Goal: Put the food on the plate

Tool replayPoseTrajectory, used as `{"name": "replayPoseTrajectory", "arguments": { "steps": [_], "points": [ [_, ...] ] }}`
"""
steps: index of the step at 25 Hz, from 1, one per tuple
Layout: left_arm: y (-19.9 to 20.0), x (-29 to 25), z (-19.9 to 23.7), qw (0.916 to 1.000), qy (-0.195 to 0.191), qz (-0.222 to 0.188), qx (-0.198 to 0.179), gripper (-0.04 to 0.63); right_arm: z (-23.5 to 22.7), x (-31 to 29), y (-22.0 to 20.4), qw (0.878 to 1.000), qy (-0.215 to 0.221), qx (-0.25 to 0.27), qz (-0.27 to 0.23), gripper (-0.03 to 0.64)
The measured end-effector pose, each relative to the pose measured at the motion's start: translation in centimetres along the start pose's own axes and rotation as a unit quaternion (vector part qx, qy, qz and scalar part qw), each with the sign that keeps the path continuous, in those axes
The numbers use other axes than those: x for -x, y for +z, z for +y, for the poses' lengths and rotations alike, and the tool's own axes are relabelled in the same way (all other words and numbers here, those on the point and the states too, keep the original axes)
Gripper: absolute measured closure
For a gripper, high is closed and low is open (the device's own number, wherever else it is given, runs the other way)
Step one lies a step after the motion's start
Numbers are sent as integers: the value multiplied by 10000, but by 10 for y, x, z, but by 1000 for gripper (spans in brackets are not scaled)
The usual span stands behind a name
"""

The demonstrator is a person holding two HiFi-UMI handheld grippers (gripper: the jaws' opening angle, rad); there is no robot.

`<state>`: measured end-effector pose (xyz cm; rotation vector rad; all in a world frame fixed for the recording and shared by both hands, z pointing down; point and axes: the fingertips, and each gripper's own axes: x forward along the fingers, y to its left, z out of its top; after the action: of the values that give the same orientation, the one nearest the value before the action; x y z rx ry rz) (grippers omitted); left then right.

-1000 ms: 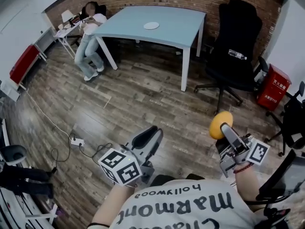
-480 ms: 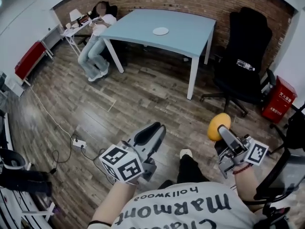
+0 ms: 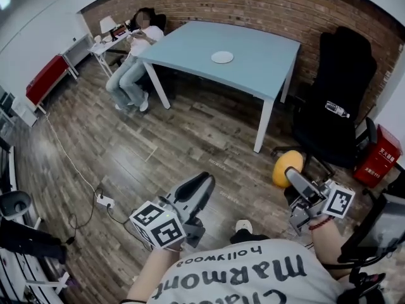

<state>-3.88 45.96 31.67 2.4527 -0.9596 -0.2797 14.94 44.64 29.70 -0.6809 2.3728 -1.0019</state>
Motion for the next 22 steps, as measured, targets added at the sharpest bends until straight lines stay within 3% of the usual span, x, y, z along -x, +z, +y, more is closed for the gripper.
{"name": "replayPoseTrajectory", "arguments": {
  "steps": [5, 12, 18, 22],
  "points": [
    [13, -38, 34, 9984, 134, -284, 462, 546, -36, -19, 32, 9999, -32, -40, 89, 249],
    [26, -89, 69, 9983, 483, -285, 145, 546, -83, -35, 76, 9999, -12, -43, 134, 249],
    [20, -109, 98, 9958, 723, -384, 407, 546, -122, -45, 96, 9998, -3, -109, 181, 249],
    [20, -119, 108, 9963, 770, -253, 272, 546, -134, -58, 100, 9996, 21, -187, 213, 249]
  ]
}}
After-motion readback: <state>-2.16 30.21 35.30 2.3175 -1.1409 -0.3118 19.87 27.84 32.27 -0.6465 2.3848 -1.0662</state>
